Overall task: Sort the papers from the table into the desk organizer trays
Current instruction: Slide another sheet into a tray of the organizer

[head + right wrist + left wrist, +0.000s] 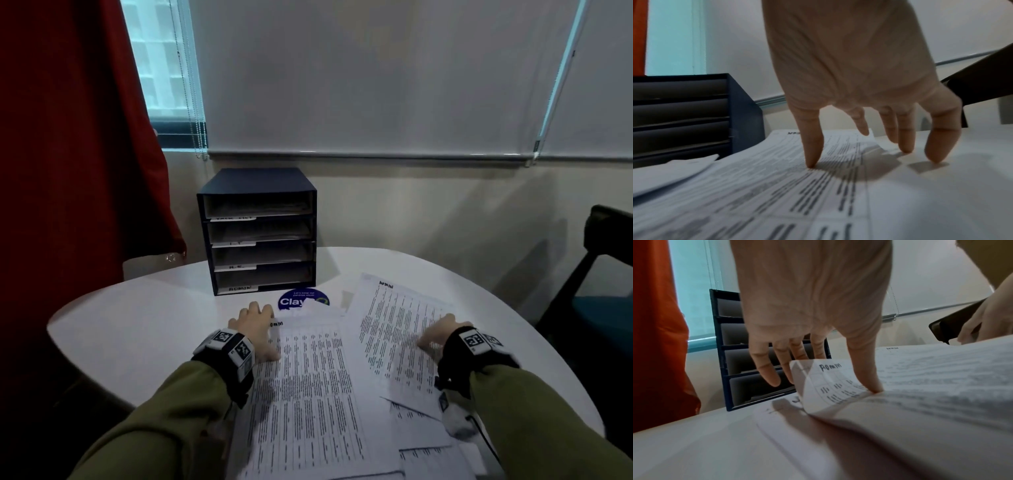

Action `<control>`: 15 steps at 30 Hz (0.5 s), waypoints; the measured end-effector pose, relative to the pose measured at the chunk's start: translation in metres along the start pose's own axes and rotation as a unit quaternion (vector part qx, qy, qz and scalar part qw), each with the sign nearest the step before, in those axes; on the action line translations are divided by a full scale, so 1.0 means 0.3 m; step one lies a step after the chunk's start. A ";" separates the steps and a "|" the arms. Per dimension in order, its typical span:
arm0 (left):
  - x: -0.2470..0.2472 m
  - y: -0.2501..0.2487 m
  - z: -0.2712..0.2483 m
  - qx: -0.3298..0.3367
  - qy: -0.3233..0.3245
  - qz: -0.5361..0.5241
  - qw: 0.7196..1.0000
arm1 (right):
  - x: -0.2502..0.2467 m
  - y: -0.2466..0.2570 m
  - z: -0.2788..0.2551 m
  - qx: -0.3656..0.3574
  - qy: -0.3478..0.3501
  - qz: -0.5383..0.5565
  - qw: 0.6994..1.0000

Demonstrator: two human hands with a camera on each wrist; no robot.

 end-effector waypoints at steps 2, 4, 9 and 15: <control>-0.004 -0.001 -0.004 -0.004 -0.008 0.011 1.000 | -0.001 -0.002 0.030 0.013 0.022 0.020 0.999; -0.006 -0.004 -0.009 -0.007 -0.003 0.017 1.000 | 0.010 0.004 0.054 0.016 0.017 0.038 0.999; -0.033 0.007 -0.034 -0.036 -0.045 -0.057 0.997 | 0.020 0.017 0.048 -0.016 -0.026 0.048 0.998; -0.040 0.139 -0.044 -0.104 -0.148 -0.367 0.912 | -0.100 0.003 0.136 -0.073 -0.047 0.285 0.955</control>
Point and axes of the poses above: each hand's wrist, its own z-axis towards the middle knuckle, its own x-axis out of the palm, y = z × x, the point moved 7 cm from there along z, towards the middle knuckle, and after that the axes turned 15 degrees about x, right-handed, at the moved point
